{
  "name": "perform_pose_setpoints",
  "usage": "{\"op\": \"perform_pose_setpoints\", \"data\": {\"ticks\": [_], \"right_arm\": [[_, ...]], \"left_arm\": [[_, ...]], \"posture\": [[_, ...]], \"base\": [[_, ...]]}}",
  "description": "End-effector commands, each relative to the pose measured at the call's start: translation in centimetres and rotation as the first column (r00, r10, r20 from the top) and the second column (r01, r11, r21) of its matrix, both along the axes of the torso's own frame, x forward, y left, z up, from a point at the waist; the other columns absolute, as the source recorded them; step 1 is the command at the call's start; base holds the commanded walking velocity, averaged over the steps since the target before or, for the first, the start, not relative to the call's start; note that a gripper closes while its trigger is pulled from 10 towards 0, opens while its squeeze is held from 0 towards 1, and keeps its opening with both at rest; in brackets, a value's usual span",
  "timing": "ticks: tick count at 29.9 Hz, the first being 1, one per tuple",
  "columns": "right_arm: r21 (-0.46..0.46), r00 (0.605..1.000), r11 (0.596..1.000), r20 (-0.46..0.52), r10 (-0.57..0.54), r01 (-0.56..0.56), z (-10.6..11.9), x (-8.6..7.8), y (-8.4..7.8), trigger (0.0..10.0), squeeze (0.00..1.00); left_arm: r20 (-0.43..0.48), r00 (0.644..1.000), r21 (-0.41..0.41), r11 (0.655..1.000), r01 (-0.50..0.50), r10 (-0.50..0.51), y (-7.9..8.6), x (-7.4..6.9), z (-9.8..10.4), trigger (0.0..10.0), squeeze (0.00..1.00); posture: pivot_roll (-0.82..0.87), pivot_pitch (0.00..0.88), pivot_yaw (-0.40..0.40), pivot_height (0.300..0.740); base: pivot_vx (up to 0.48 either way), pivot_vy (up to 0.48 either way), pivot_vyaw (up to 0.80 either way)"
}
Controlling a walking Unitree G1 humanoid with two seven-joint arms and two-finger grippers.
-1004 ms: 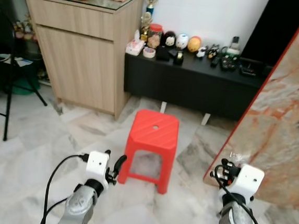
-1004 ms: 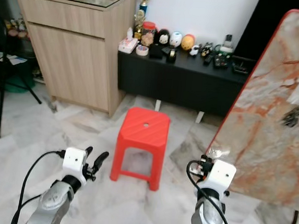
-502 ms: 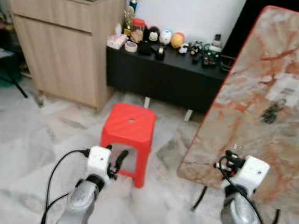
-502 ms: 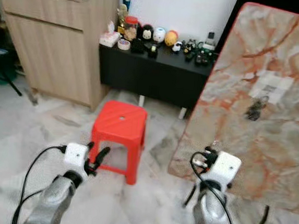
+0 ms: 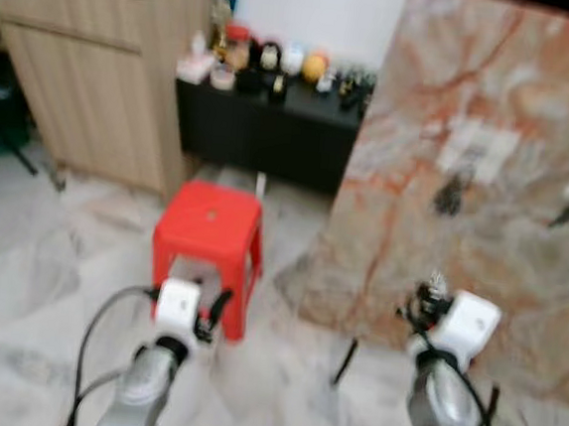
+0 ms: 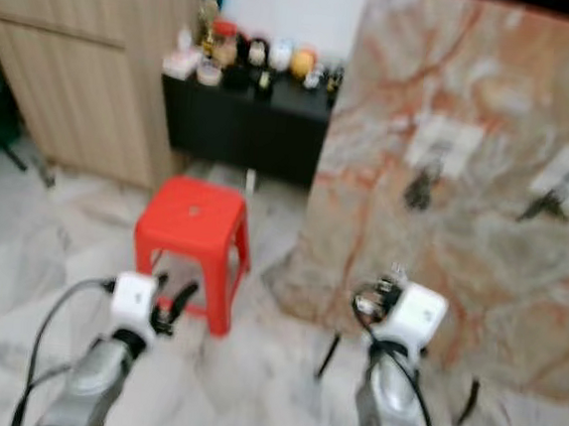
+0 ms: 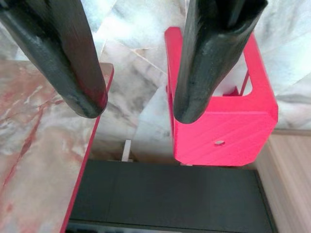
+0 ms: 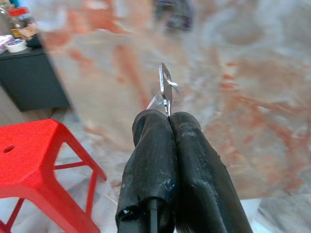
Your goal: Hang keys on a hook
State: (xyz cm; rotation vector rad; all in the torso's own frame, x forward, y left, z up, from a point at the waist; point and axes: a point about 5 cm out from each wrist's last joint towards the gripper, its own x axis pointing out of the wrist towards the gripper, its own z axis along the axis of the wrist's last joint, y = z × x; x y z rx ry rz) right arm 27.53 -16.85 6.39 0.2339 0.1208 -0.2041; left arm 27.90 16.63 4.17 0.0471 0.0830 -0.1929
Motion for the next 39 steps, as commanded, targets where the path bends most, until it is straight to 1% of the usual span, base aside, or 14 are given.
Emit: {"op": "perform_pose_setpoints", "data": {"ticks": [1, 7, 16, 29, 39], "right_arm": [[-0.005, 0.999, 0.999, 0.003, -0.038, 0.038, 0.1, -0.2, -1.0, 10.0, 0.0], [0.002, 0.999, 0.999, -0.009, -0.044, 0.044, 0.0, -0.1, -1.1, 10.0, 0.0], [-0.001, 0.999, 0.999, -0.007, -0.038, 0.038, 0.1, 0.2, -1.0, 10.0, 0.0], [-0.01, 1.0, 1.0, 0.012, -0.016, 0.016, 0.4, 0.7, -0.5, 10.0, 0.0], [-0.032, 1.0, 0.999, 0.022, 0.005, -0.004, 0.5, 0.8, -0.2, 10.0, 0.0]], "left_arm": [[-0.003, 0.999, -0.006, 0.999, 0.034, -0.034, -1.0, 0.1, 0.0, 10.0, 0.0], [-0.003, 0.999, -0.006, 0.999, 0.035, -0.035, -1.0, 0.1, 0.0, 10.0, 0.0], [-0.005, 0.999, -0.007, 0.999, 0.034, -0.034, -1.1, 0.0, -0.1, 10.0, 0.0], [-0.007, 0.999, -0.003, 0.999, 0.032, -0.032, -1.0, -0.2, -0.2, 10.0, 0.0], [-0.011, 1.0, -0.006, 1.0, 0.02, -0.02, -0.5, -0.2, -0.3, 10.0, 0.0]], "posture": [[-0.01, 0.032, -0.065, 0.74], [-0.01, 0.028, -0.066, 0.74], [0.0, 0.02, -0.071, 0.74], [0.0, 0.0, -0.08, 0.74], [0.01, 0.0, -0.072, 0.74]], "base": [[0.0, -0.401, 0.0], [0.0, -0.402, 0.0], [0.0, -0.403, -0.74], [0.0, -0.403, 0.0], [0.0, 0.0, 0.0]]}}
